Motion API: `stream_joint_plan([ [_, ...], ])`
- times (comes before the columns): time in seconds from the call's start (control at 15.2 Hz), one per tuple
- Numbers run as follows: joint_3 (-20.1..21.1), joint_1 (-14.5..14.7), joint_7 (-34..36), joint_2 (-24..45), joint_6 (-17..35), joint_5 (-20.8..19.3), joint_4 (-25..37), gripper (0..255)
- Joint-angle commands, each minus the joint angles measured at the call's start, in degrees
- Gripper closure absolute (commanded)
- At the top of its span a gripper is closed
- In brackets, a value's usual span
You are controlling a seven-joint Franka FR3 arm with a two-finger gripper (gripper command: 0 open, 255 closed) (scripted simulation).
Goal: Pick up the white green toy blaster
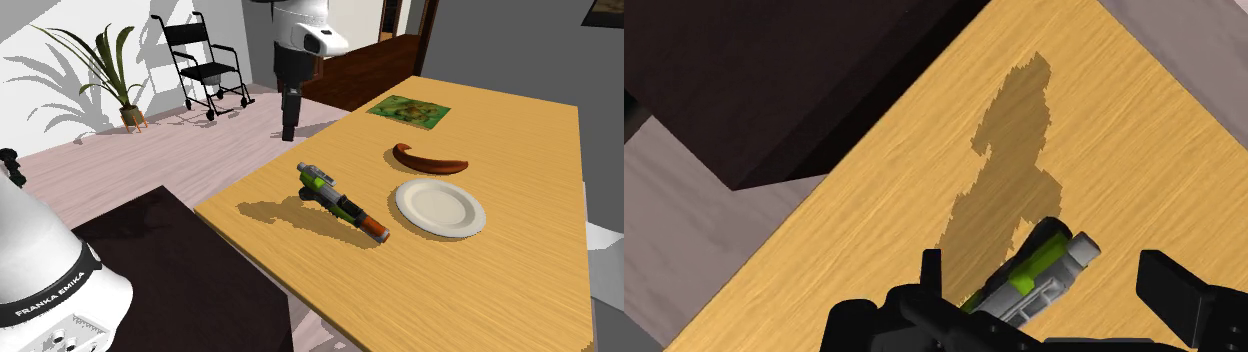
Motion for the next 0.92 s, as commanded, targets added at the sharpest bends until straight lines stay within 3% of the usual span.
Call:
stream_joint_plan([
  [0.0, -0.5, -0.4, 2.2, 4.2, 2.9, 2.0, 1.4, 0],
  [0.86, -2.6, -6.0, 9.5, 30.9, 16.3, 19.6, 13.6, 0],
])
